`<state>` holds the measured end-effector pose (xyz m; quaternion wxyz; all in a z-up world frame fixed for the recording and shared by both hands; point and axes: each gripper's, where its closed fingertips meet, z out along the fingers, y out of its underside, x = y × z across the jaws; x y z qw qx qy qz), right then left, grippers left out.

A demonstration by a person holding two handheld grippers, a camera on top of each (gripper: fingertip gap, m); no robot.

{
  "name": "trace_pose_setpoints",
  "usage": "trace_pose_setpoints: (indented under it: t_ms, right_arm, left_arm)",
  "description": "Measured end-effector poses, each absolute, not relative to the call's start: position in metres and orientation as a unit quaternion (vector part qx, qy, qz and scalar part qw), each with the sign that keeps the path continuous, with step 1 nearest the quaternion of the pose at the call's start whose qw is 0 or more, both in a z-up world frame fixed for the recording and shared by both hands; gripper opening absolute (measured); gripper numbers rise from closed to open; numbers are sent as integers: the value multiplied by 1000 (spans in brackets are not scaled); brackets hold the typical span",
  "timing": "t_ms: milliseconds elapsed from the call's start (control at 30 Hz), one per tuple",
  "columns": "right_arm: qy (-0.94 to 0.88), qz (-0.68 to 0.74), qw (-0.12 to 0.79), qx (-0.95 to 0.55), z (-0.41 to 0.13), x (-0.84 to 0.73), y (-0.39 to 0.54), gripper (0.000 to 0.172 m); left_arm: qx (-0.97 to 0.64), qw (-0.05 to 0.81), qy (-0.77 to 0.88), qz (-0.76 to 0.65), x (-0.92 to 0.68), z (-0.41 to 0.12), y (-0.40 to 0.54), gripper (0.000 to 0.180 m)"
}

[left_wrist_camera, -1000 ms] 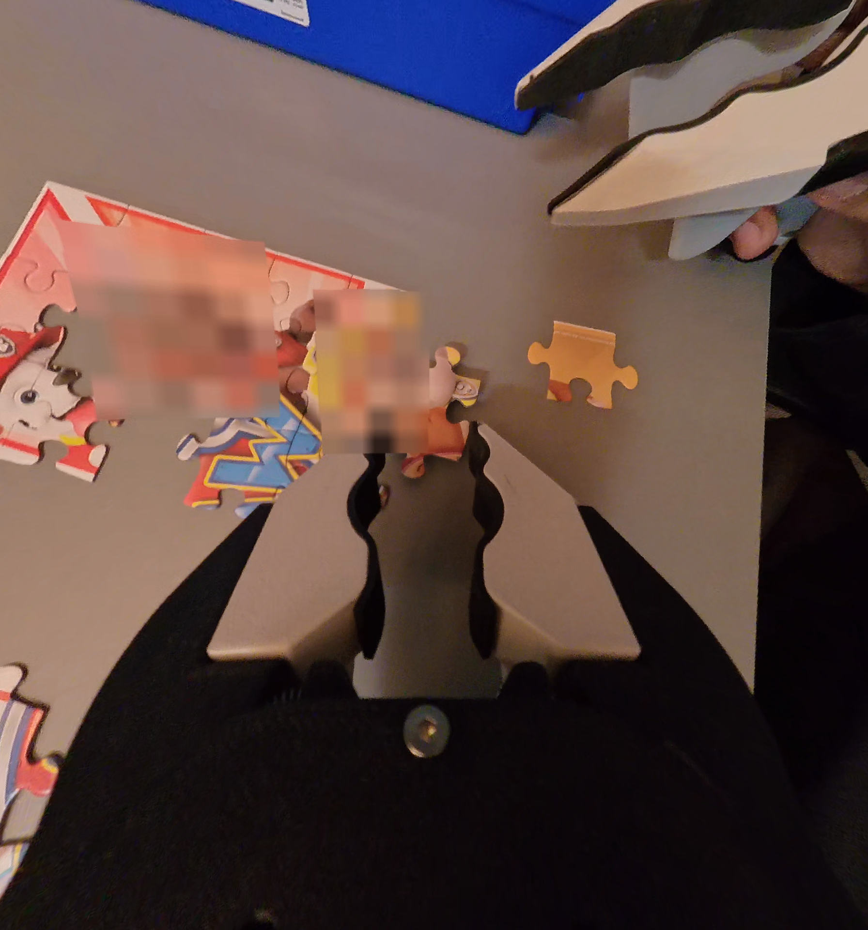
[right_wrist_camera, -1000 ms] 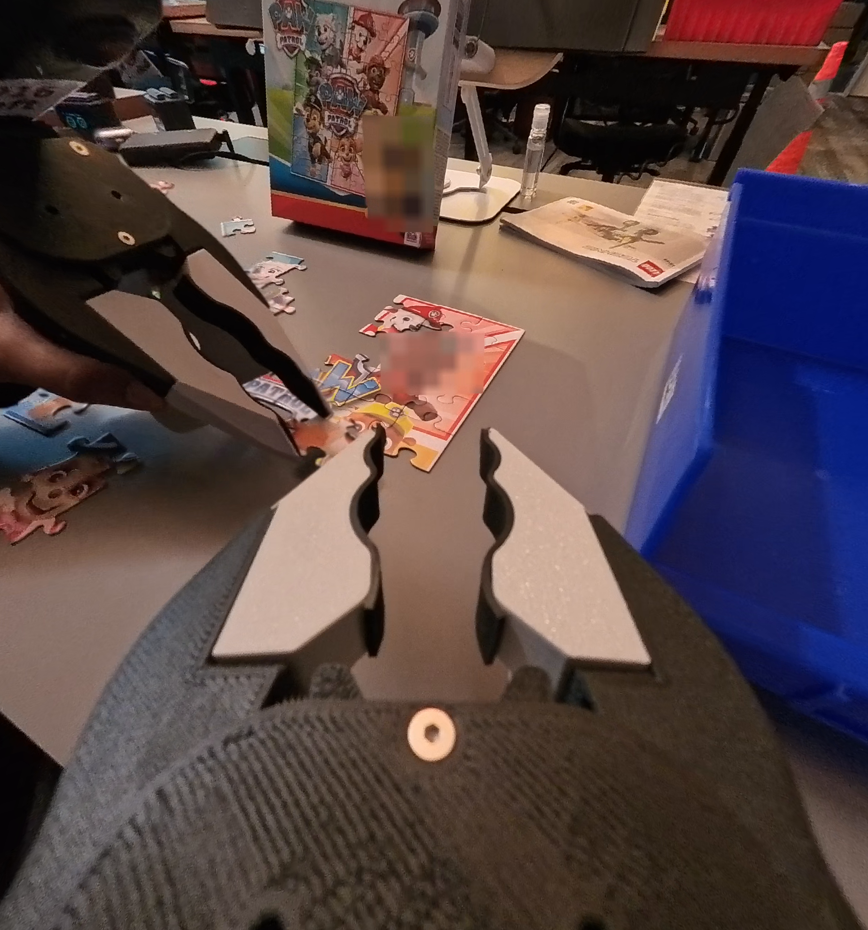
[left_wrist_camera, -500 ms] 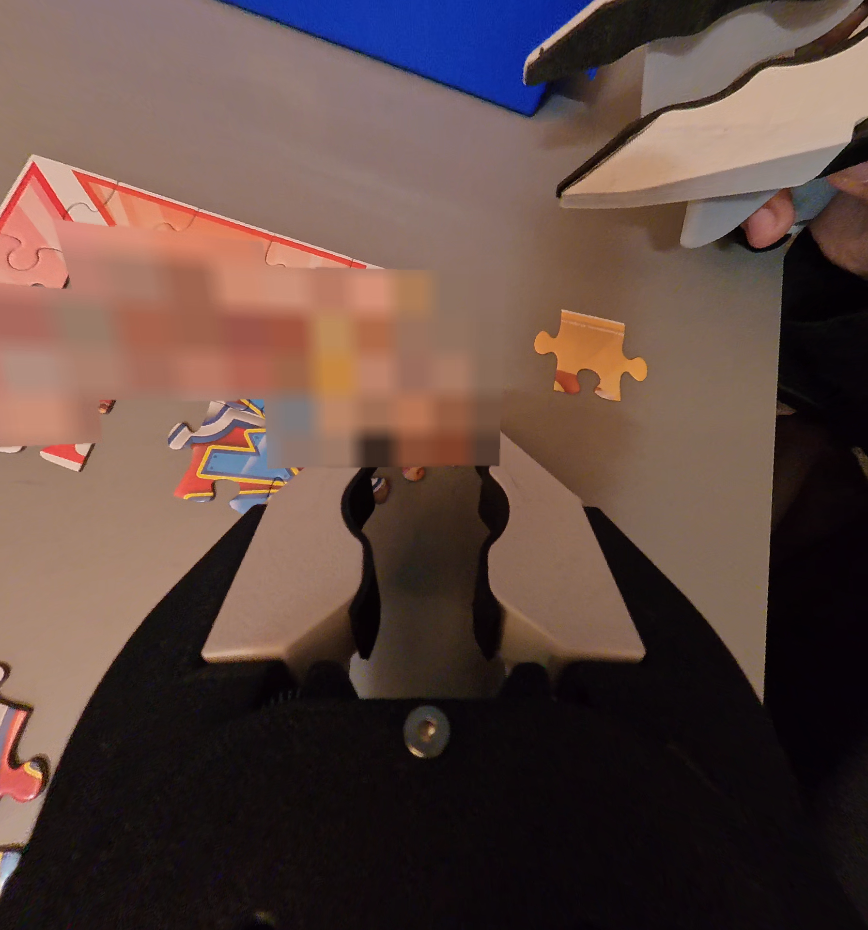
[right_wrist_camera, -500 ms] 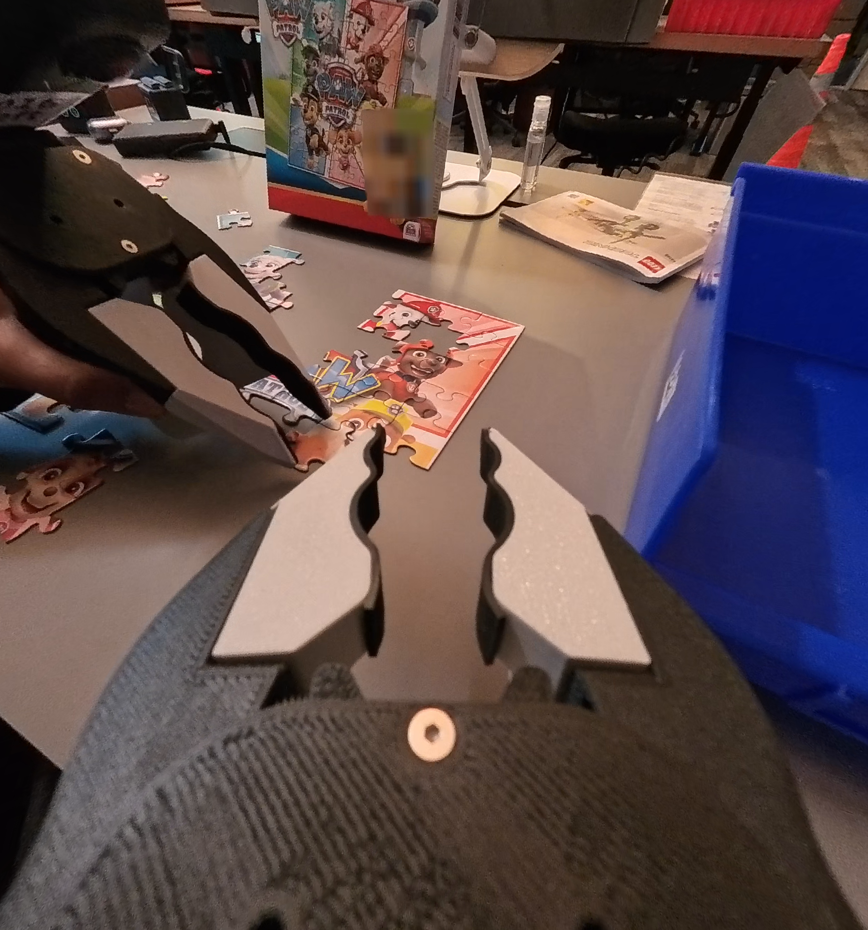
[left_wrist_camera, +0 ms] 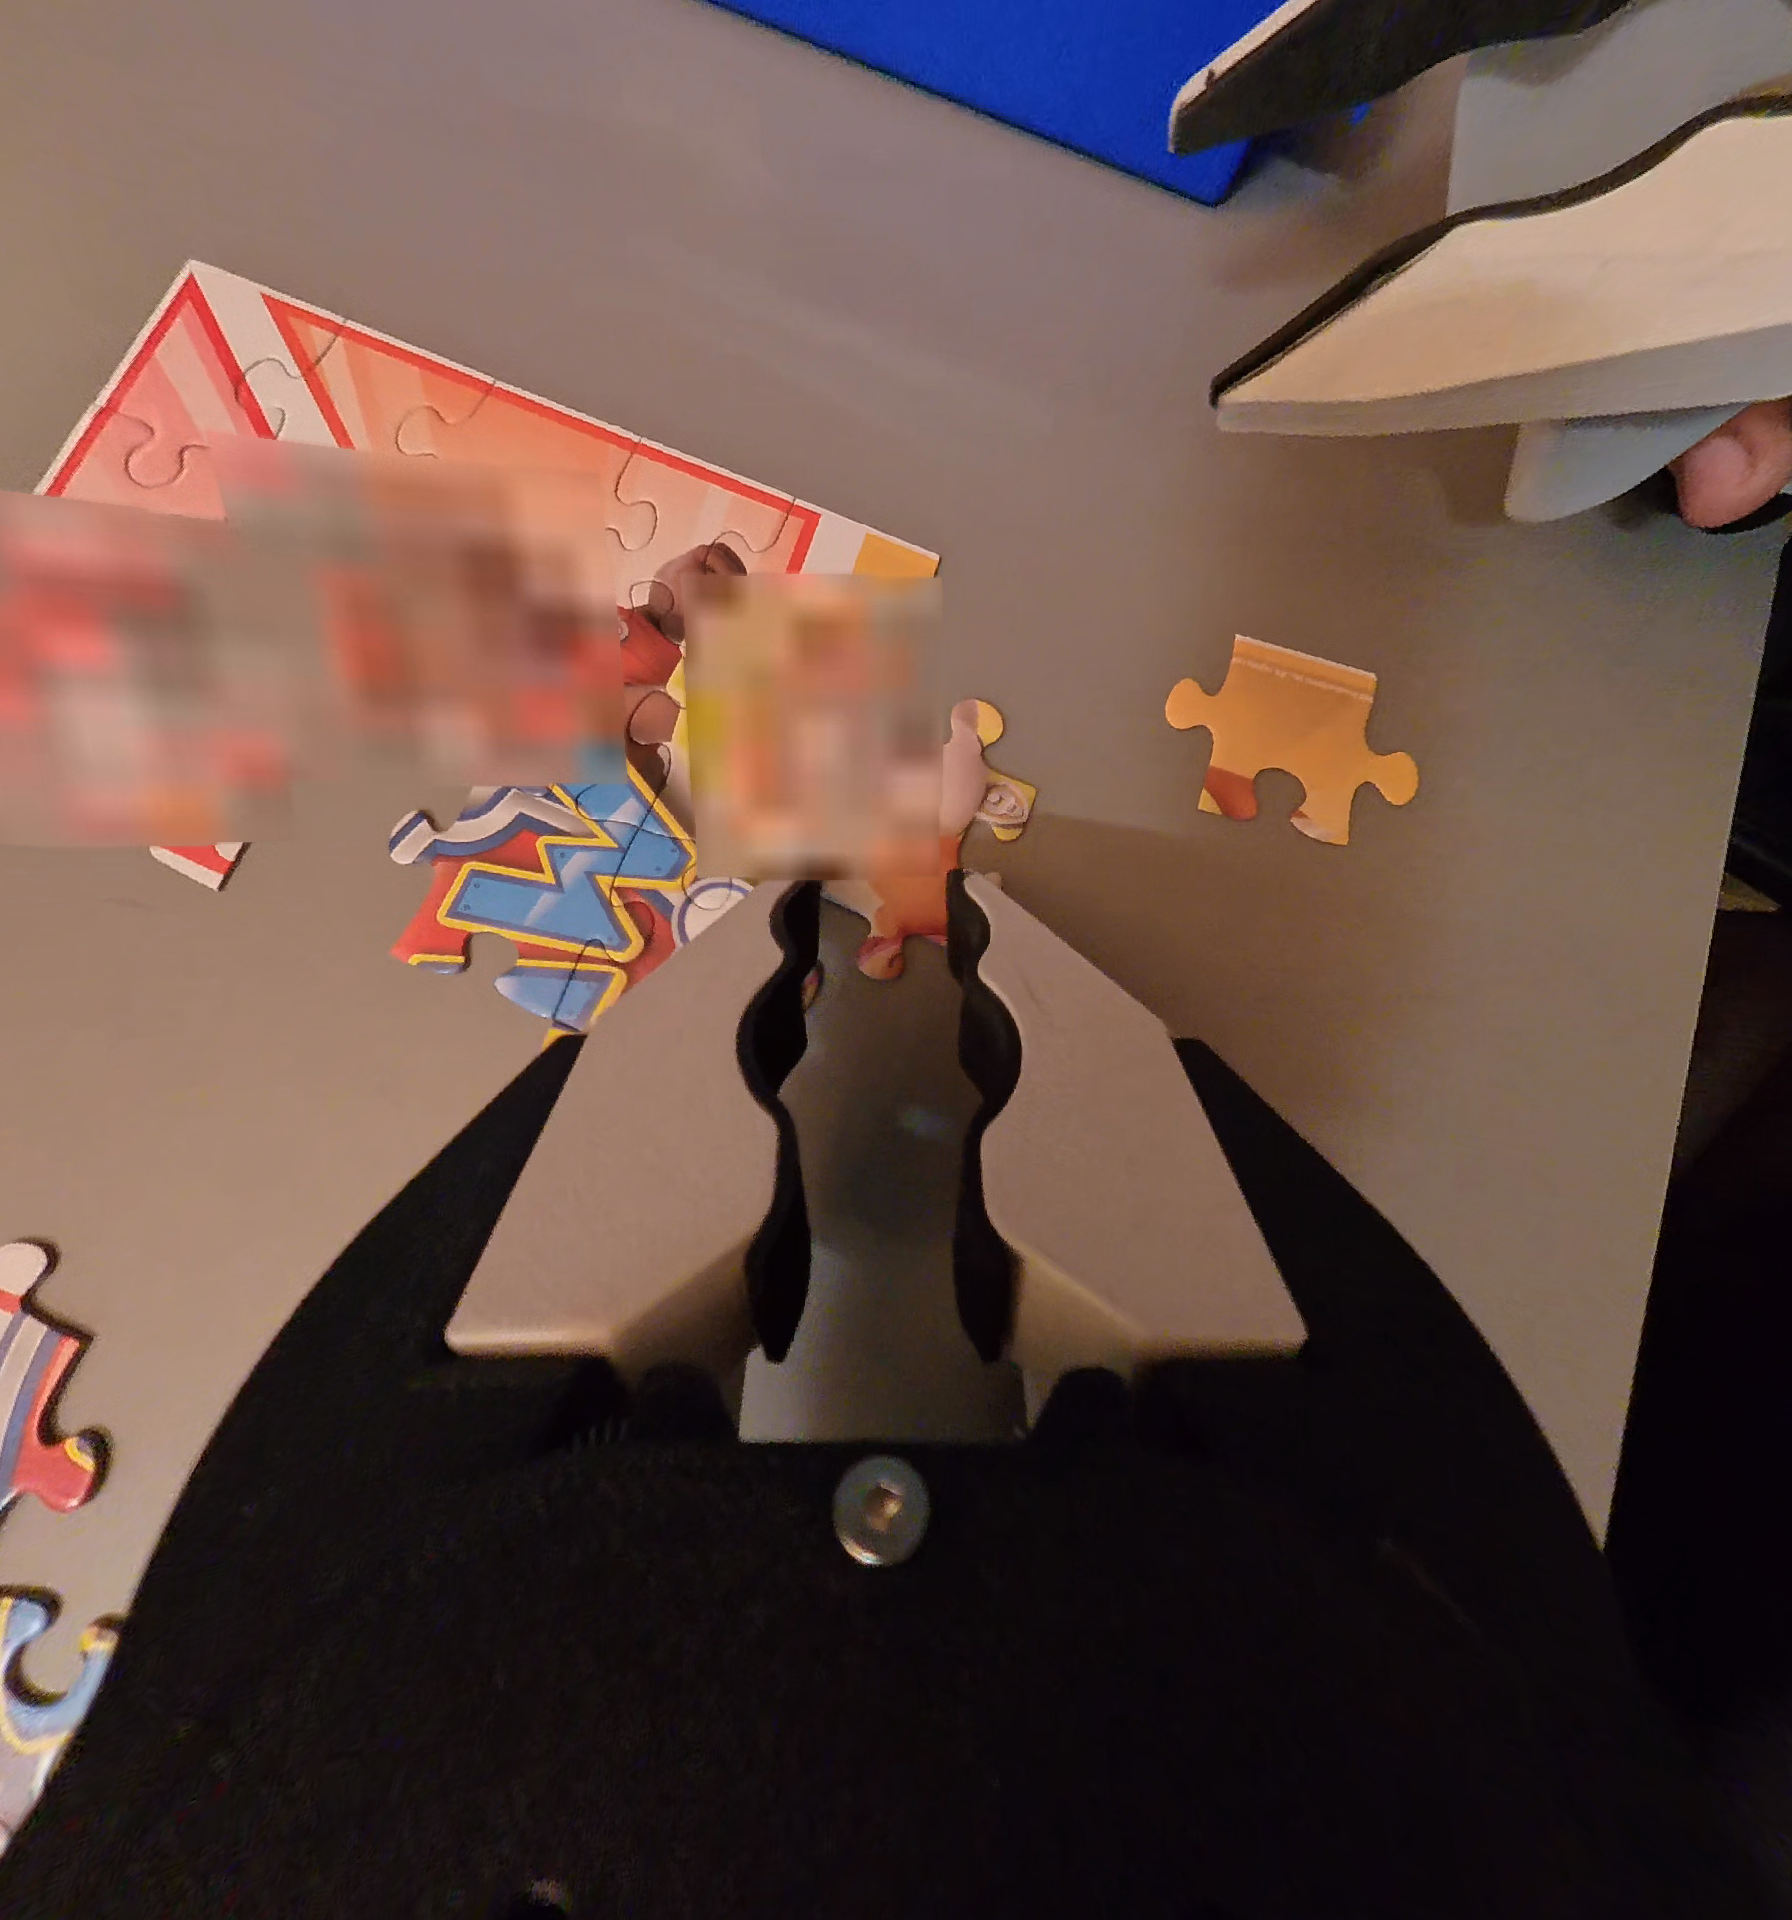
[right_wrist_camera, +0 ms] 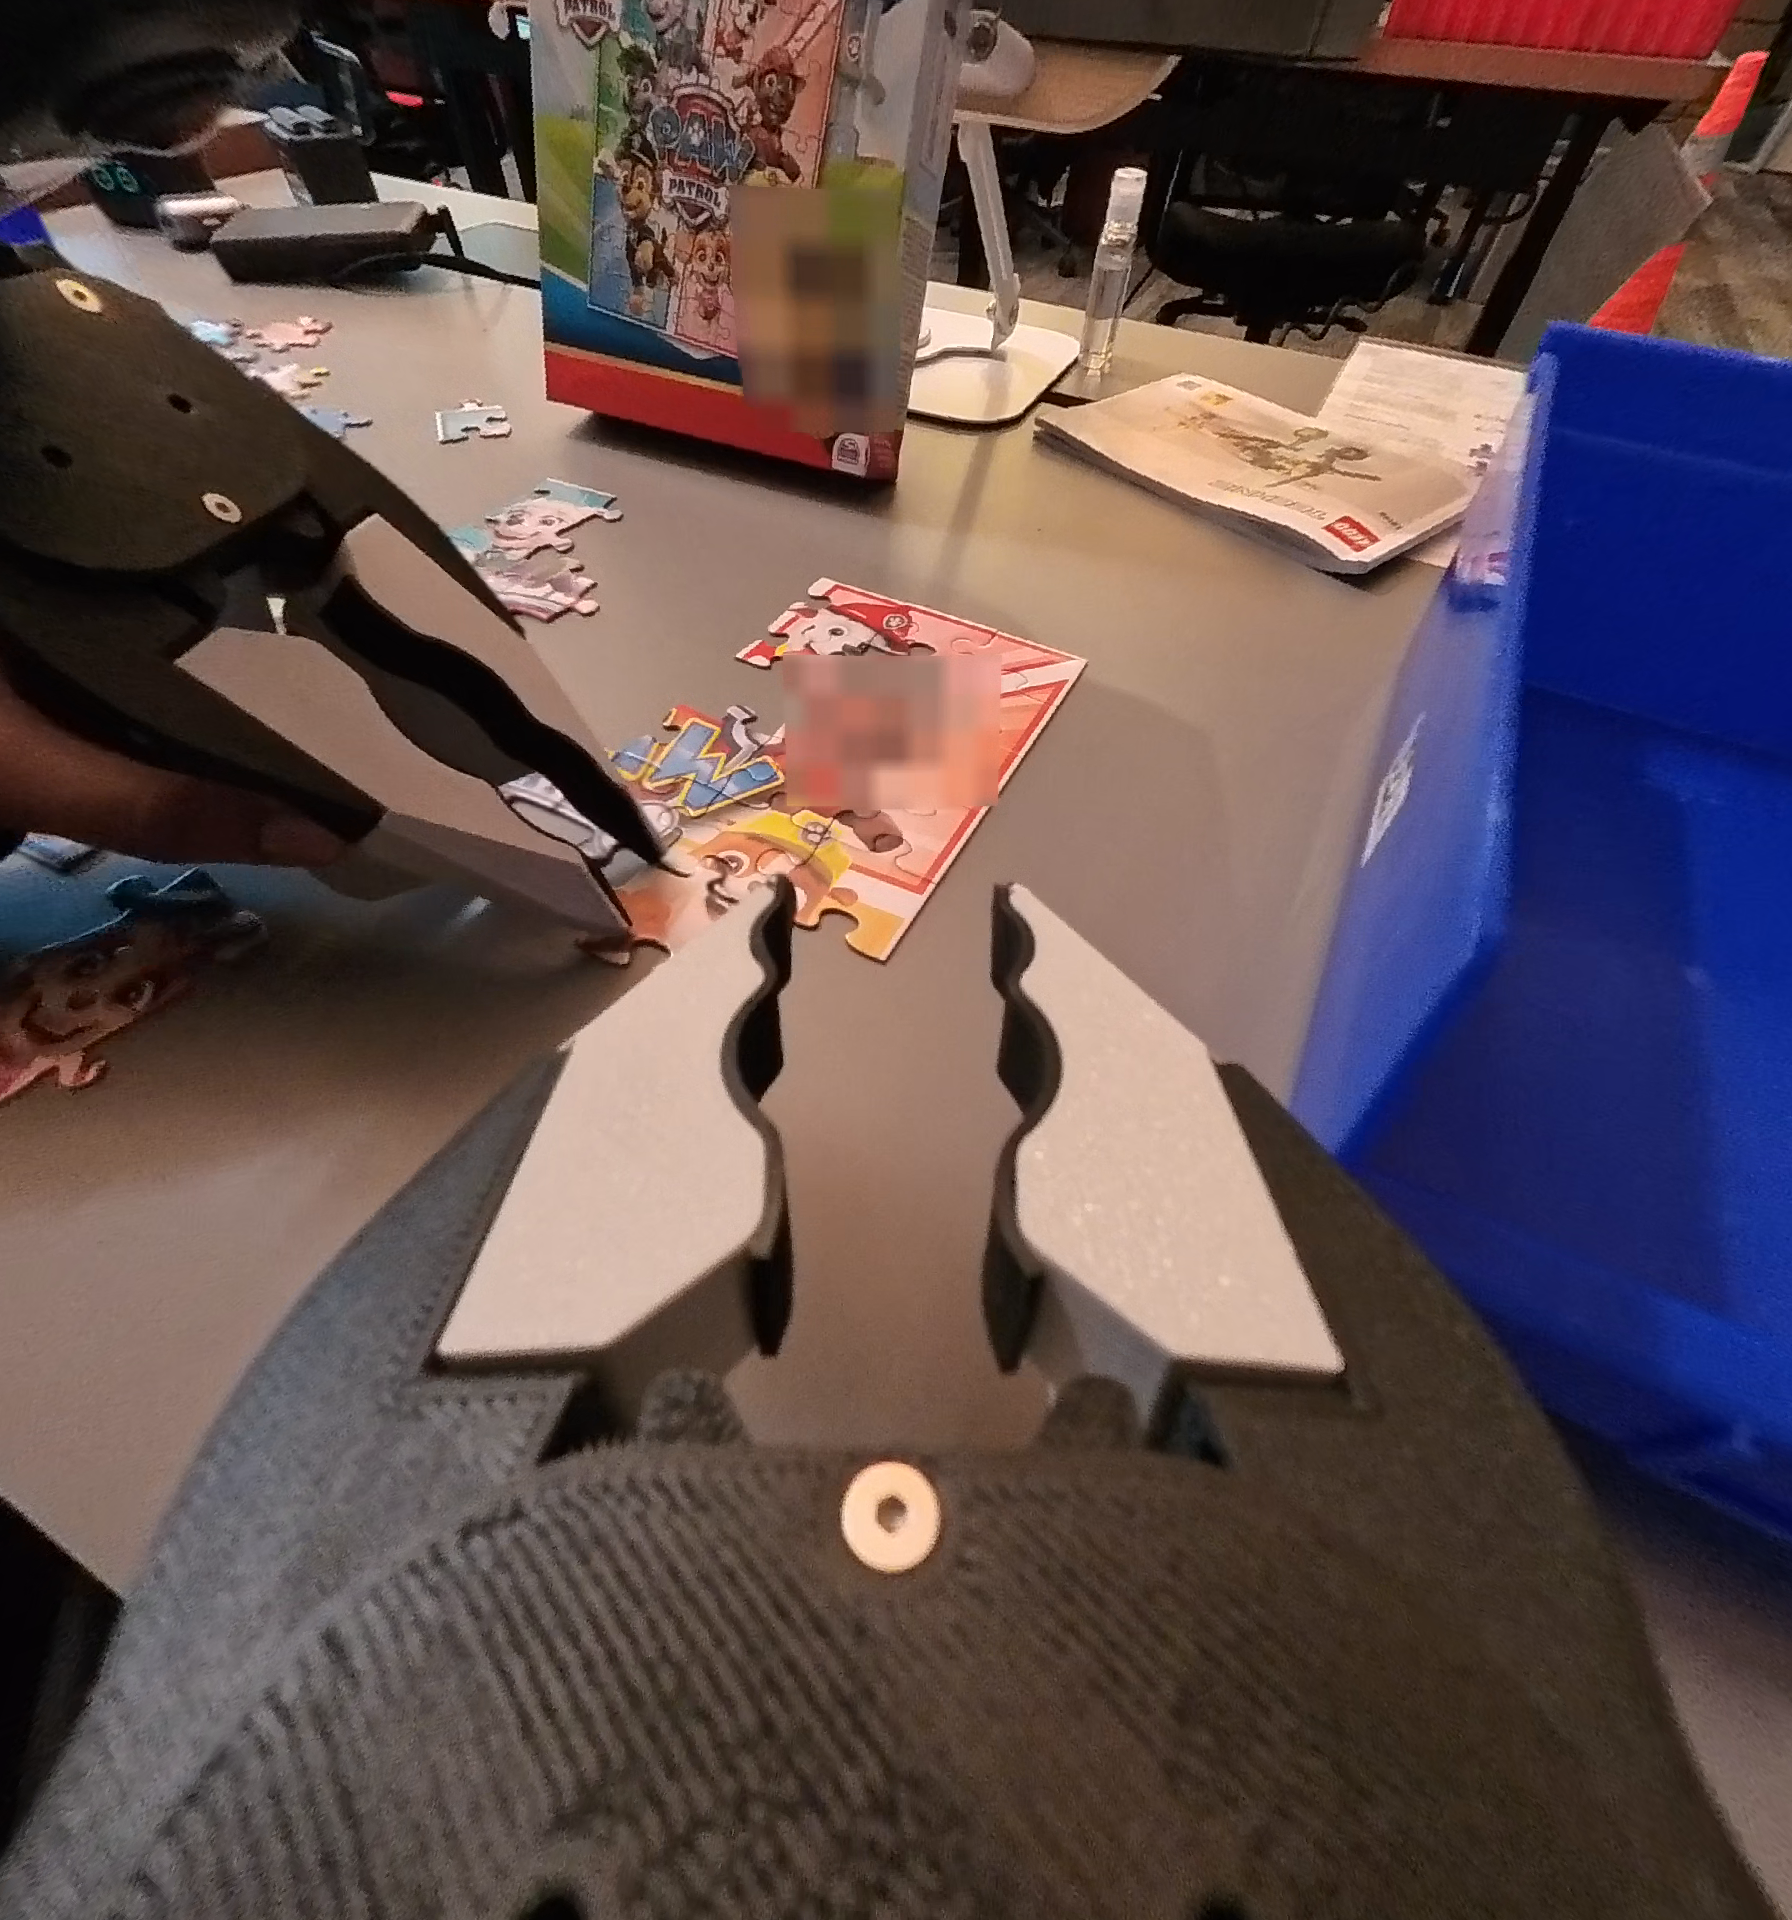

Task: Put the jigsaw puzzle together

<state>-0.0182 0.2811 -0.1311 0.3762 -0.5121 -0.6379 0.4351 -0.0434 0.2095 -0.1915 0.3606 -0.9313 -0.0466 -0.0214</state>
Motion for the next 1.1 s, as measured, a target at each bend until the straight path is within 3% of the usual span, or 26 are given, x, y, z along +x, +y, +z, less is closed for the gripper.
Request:
trace_pose_setpoints:
  t_ms: [233,433,600,1100]
  right_arm:
    - [-701,435,326,-462,-141,-22,247,36]
    - [-802,345,229,-430,-184,-21,219,38]
    - [-812,342,232,-412,-178,-32,216,38]
    - [-821,313,242,-412,-188,-45,227,40]
  left_arm:
    - [-904,420,-75,-35,-57,-168,211,25]
    - [-913,399,-82,-25,-69,-180,209,22]
    - [-919,387,-71,-30,-65,-188,212,28]
    - [-916,390,-79,-57,-65,-190,212,25]
